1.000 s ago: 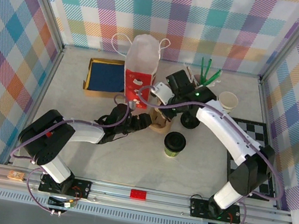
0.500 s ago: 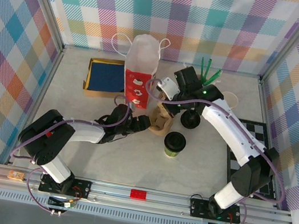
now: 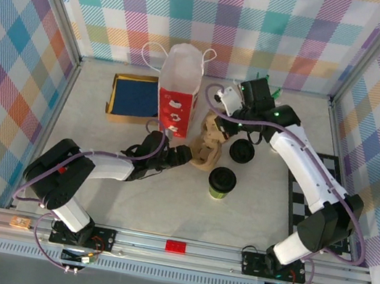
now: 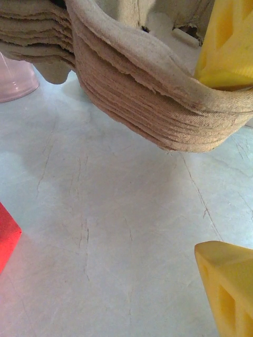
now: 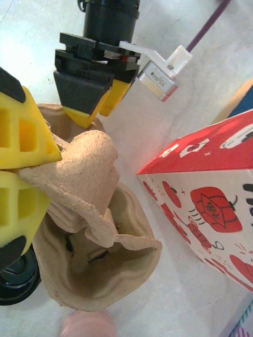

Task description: Pack the takeout coffee

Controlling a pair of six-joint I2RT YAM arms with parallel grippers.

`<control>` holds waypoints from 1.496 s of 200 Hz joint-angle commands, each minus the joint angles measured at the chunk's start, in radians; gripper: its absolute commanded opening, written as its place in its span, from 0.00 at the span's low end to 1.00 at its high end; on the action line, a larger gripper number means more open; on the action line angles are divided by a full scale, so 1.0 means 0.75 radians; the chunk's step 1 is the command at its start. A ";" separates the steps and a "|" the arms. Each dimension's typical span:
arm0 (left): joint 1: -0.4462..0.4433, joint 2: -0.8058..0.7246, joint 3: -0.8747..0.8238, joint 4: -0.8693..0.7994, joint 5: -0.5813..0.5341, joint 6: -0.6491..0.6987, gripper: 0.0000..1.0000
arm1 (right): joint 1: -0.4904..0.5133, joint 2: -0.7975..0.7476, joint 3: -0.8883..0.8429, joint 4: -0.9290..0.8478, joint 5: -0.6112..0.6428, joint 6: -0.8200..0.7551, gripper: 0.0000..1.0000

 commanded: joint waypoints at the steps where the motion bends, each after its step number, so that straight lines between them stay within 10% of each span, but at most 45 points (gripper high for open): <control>1: -0.007 0.032 -0.024 -0.210 -0.042 0.033 0.72 | -0.050 -0.074 0.050 0.194 -0.004 0.040 0.00; 299: -0.005 -0.050 -0.024 -0.430 -0.126 0.059 0.72 | -0.346 -0.086 -0.077 0.575 -0.628 0.536 0.00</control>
